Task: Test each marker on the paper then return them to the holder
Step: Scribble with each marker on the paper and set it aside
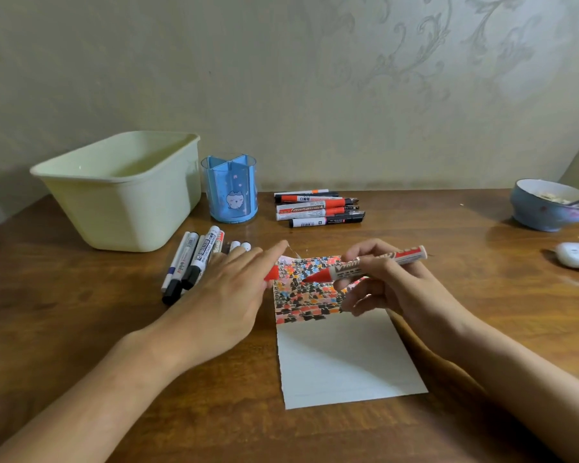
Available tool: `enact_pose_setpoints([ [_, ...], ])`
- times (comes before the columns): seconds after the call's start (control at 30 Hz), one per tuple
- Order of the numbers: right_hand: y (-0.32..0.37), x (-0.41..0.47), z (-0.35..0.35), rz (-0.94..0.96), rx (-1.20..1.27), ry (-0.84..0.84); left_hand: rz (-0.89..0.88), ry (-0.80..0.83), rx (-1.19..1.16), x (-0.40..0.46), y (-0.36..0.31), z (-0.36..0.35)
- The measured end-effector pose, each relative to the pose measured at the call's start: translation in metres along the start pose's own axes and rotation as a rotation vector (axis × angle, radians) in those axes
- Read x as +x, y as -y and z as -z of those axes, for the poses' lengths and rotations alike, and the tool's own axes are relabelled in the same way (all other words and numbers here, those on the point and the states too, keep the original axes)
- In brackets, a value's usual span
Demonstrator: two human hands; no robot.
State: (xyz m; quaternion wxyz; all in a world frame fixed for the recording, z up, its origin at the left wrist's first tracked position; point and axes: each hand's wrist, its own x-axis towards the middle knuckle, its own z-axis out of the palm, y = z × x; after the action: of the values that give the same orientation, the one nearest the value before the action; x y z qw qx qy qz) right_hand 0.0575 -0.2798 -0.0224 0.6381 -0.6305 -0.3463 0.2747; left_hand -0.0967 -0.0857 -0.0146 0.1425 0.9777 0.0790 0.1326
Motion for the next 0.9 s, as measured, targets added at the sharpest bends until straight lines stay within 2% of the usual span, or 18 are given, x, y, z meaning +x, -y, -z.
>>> enact_pose_setpoints([
  [0.2, 0.005, -0.002, 0.004, 0.082, 0.037, 0.011, 0.019, -0.032, -0.078, 0.003, 0.002, -0.003],
  [0.43, 0.002, -0.003, 0.001, 0.062, 0.000, 0.010, -0.015, -0.045, -0.088, 0.001, 0.000, -0.004],
  [0.63, -0.001, -0.003, 0.000, 0.049, -0.040, 0.093, -0.054, -0.072, -0.095, 0.000, 0.001, -0.002],
  [0.77, -0.003, -0.002, 0.001, 0.084, -0.192, 0.090, -0.093, -0.119, -0.068, -0.001, 0.001, 0.000],
  [0.9, -0.007, -0.003, -0.002, 0.176, -0.428, 0.026, -0.042, -0.161, -0.097, -0.001, -0.002, 0.001],
])
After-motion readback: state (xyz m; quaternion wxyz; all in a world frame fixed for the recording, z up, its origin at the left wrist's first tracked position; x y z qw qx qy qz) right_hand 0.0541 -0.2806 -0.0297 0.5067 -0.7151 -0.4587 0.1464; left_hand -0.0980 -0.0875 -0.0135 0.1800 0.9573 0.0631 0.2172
